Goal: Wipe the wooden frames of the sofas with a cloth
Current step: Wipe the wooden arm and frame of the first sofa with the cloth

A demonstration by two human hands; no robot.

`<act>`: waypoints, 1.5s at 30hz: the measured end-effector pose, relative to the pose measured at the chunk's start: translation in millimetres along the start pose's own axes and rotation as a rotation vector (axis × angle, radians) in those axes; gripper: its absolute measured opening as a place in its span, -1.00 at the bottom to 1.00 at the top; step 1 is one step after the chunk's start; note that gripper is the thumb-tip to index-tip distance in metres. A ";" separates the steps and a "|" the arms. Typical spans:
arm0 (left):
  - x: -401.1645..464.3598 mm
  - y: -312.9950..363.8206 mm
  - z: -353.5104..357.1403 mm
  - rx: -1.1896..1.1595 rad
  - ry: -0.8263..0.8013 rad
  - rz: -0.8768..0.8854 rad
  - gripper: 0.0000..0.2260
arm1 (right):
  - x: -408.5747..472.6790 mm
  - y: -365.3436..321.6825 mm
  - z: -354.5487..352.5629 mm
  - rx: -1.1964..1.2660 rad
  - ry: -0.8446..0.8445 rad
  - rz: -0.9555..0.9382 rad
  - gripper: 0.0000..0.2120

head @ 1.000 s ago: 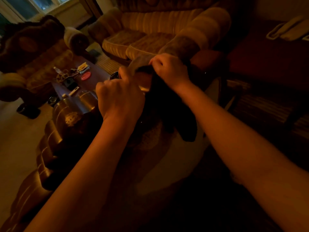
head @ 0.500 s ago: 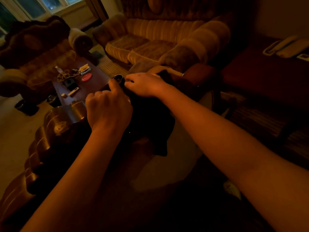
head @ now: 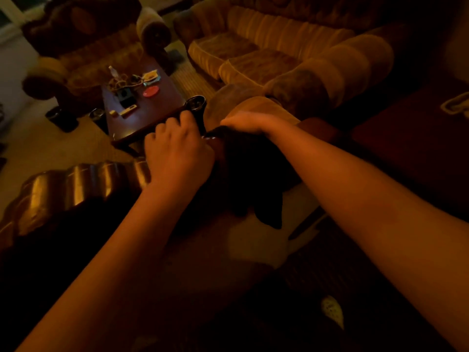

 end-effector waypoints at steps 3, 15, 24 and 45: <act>26.0 28.0 8.5 -0.039 -0.078 -0.034 -0.70 | 3.3 48.4 -6.3 0.028 0.052 0.042 -0.59; 80.2 72.2 49.2 -0.053 -0.277 -0.204 -0.77 | 34.6 103.2 -35.6 -0.455 -0.374 0.086 -0.60; 79.6 73.9 50.0 -0.028 -0.265 -0.204 -0.77 | 23.6 116.5 -47.0 -0.483 0.068 0.266 -0.62; 83.4 74.0 52.8 0.041 -0.306 -0.156 -0.81 | -3.8 194.9 -12.3 -0.076 0.317 0.031 -0.66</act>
Point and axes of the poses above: each hand's wrist, its own x-axis towards the middle knuckle, its own z-axis out of the palm, y = z × x, the point moved 1 cm from there along x, towards the middle knuckle, and after that the axes turned 7 degrees about -y, right-handed, at the moved point
